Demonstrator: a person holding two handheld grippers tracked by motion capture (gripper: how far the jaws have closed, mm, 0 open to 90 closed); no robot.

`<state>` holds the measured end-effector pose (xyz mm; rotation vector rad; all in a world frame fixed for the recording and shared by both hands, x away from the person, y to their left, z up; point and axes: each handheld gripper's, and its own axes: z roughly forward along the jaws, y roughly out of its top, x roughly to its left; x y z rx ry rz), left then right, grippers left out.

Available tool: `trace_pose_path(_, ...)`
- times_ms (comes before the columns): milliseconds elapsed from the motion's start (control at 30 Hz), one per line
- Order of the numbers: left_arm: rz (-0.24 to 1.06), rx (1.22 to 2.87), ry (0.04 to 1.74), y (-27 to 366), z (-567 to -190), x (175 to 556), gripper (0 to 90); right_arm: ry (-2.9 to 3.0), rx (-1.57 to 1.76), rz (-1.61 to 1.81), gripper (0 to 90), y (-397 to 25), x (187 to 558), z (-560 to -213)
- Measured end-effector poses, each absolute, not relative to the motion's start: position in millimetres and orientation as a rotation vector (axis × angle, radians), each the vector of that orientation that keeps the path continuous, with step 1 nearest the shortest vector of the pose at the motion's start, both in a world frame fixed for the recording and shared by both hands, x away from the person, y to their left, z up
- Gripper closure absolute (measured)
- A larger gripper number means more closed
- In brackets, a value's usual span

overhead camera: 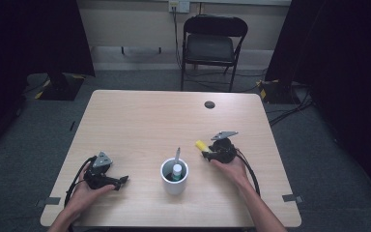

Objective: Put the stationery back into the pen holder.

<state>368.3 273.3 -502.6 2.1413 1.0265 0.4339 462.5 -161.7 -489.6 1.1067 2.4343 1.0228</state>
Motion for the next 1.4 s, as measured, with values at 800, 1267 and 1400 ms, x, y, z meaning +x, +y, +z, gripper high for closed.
trace_pose_path(800, 0.433, 2.142, 1.027, 273.2, -502.6, 369.0, 4.8, 2.389, 1.05, 1.048, 57.5, -132.8, 487.3, -494.8)
trace_pose_path(1267, 0.432, 2.146, 1.024, 273.5, -502.5, 368.9, 4.8, 2.459, 1.004, 1.02, 66.1, -130.1, 479.1, -490.7)
trace_pose_path(1400, 0.433, 2.146, 1.024, 273.6, -502.4, 368.8, 4.9, 2.478, 0.995, 1.003, 63.4, -129.4, 476.3, -489.2)
